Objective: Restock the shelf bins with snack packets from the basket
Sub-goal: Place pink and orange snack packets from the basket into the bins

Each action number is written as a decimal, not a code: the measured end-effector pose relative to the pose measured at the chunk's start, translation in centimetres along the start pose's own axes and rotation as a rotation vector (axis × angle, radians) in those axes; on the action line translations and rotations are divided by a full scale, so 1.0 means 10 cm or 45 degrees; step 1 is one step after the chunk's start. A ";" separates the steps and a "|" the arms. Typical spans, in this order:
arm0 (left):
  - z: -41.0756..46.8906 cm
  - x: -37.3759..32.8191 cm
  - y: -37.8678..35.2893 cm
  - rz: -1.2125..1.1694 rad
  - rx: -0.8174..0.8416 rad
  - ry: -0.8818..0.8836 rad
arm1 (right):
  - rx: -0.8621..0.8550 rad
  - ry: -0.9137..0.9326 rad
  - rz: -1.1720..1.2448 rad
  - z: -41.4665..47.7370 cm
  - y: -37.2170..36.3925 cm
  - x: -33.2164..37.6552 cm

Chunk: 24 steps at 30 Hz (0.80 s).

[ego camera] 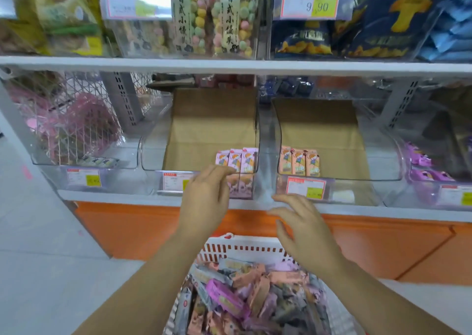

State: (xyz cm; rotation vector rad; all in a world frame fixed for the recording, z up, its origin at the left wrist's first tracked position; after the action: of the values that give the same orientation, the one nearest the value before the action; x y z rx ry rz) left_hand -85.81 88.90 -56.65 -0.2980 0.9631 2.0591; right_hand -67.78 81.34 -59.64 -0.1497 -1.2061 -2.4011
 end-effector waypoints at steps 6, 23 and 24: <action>-1.09 0.40 -0.36 0.040 0.310 0.194 | 0.727 -0.484 0.104 -0.54 -0.59 -0.34; -2.28 1.18 -0.97 0.644 1.332 0.411 | 1.164 -0.679 -0.326 -1.33 -1.47 -0.93; -2.29 1.18 -0.98 0.654 1.327 0.414 | 1.151 -0.694 -0.336 -1.32 -1.48 -0.94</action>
State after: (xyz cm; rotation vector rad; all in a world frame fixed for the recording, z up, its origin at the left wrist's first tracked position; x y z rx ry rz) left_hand -88.55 82.84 -83.40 0.2070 2.3330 1.6389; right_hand -64.46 81.88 -81.28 -0.3818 -2.5652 -1.8009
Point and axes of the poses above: each hand's wrist, its own z-axis towards the middle knuckle, its own y-axis out of the back of the hand, x = y × z, the point moved 3 cm from there along z, towards the middle knuckle, and after that the axes turned 9 degrees about -x, right-handed, at the moved point
